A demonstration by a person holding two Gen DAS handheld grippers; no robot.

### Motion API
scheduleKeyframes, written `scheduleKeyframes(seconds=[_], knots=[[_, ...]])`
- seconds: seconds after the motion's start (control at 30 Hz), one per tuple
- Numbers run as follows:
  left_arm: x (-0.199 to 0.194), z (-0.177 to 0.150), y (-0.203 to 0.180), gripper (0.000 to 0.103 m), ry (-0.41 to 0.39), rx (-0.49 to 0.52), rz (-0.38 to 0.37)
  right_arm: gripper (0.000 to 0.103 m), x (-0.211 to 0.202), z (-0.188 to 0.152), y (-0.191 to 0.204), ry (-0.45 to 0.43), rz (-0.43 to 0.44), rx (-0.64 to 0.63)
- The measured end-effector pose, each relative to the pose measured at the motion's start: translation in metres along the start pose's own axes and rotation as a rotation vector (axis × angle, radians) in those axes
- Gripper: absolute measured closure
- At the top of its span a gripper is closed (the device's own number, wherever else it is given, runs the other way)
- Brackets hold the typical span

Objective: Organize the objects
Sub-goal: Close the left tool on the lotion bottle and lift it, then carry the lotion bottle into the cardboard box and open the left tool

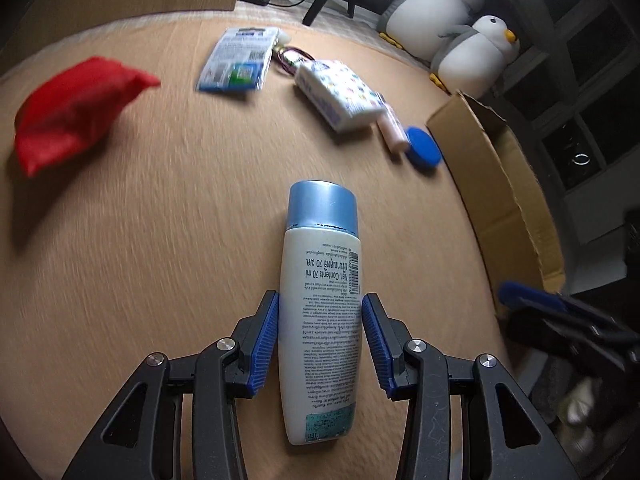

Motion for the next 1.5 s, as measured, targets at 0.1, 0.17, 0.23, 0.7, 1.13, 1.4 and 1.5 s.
scheduleKeyframes(seconds=[0.1,0.17,0.23,0.7,1.13,1.4,1.5], knots=[[-0.003,-0.013,-0.006,0.058,0.011,0.001,-0.016,0.039,0.015,-0.002,0.007,0.039,0.013,-0.016],[-0.006,-0.022,-0.010,0.058,0.020,0.013,-0.020,0.039,0.024,-0.004,0.011,0.062,0.018,-0.022],[-0.009,-0.027,-0.011,0.057,0.020,0.023,-0.019,0.039,0.032,-0.005,0.015,0.087,0.031,-0.025],[-0.012,-0.028,-0.010,0.057,0.019,0.024,-0.026,0.048,0.078,-0.011,0.037,0.197,0.072,-0.034],[-0.012,-0.027,-0.009,0.058,0.013,0.001,-0.048,0.063,0.087,-0.013,0.040,0.201,0.070,-0.036],[-0.019,-0.018,-0.019,0.058,-0.015,0.018,-0.049,0.063,0.075,-0.008,0.040,0.170,0.081,-0.030],[-0.022,-0.009,-0.026,0.058,-0.028,0.029,-0.056,0.063,0.065,-0.003,0.039,0.143,0.081,-0.034]])
Point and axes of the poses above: each gripper's, at about its wrist camera, not at the fingertips, and x roughly the way its jaws point, y to its left, z to its top, the point moved 7 cm from there along x, roughly the way its jaws point, and after that the axes turned 10 degrees about x, right-handed, at the moved point
